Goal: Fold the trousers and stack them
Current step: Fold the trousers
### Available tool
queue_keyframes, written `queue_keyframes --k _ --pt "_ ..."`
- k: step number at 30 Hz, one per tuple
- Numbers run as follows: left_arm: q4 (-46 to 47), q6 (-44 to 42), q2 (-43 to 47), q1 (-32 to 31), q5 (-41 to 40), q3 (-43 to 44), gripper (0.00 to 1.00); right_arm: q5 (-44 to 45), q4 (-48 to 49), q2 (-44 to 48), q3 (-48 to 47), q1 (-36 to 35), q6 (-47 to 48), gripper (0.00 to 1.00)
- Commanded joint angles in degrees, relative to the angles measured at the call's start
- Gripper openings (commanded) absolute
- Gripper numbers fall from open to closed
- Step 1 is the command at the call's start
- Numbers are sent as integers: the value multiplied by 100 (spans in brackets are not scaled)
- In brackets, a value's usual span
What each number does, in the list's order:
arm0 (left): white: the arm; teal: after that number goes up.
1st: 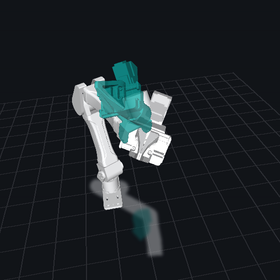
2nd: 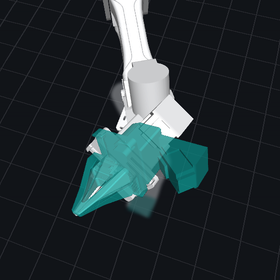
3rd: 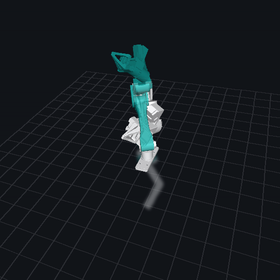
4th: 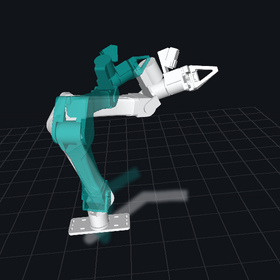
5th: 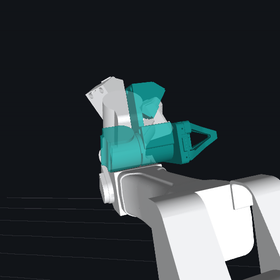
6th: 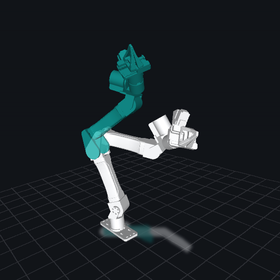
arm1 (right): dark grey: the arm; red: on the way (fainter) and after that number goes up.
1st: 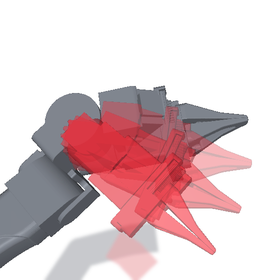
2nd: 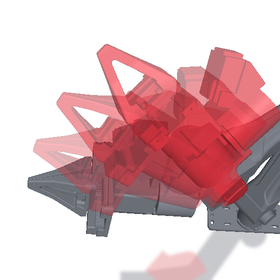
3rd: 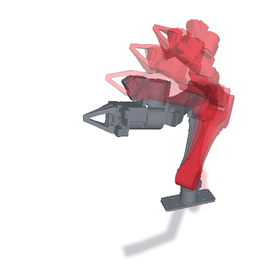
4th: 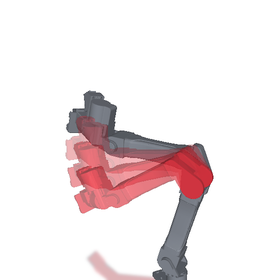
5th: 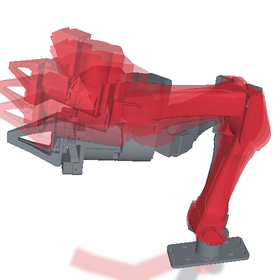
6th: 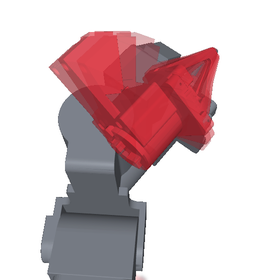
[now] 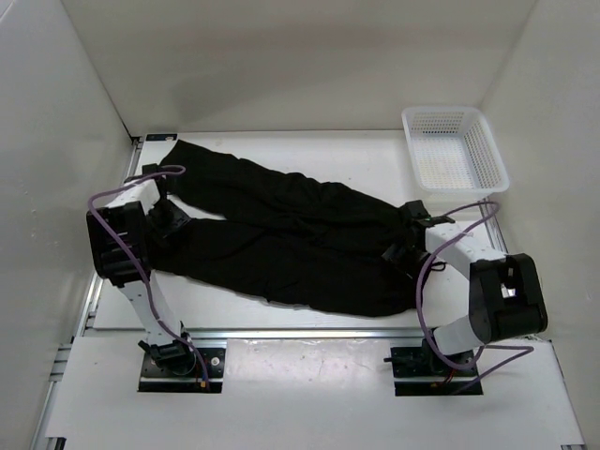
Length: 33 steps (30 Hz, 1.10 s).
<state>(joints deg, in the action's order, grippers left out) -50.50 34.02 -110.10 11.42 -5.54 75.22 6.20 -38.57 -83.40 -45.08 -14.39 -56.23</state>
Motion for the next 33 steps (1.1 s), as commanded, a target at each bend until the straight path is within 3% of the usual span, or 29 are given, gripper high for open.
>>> queue_keyframes --k 1,5,11,16,19,23,25,27,28,33 --pt "137 -89 -37 -192 35 440 73 523 121 -10 -185 672 -179 64" --pt "-21 -308 -450 -508 106 1412 83 741 121 -72 -307 1079 -56 71" --pt "-652 -484 -802 -764 106 2890 87 1129 -63 -124 -826 1632 252 75" --pt "-1040 -607 -461 -668 -342 3078 87 998 -317 683 -1363 1660 1157 84" --pt "-1102 -476 -14 -247 -605 2701 82 936 -458 1342 -1363 1659 1465 84" --pt "-884 217 892 395 -808 1455 63 182 -407 2132 -785 1659 1904 83" --pt "-559 403 1349 782 -624 558 63 -144 -406 2318 -582 1659 2054 82" --pt "-505 596 1413 1062 -562 109 74 -311 -406 2433 -440 1659 2054 82" --pt "-505 597 1343 1125 -562 55 78 -416 -467 2433 -362 1659 2124 81" --pt "-277 886 930 1406 -590 54 79 -541 -590 2328 -588 1659 2370 81"
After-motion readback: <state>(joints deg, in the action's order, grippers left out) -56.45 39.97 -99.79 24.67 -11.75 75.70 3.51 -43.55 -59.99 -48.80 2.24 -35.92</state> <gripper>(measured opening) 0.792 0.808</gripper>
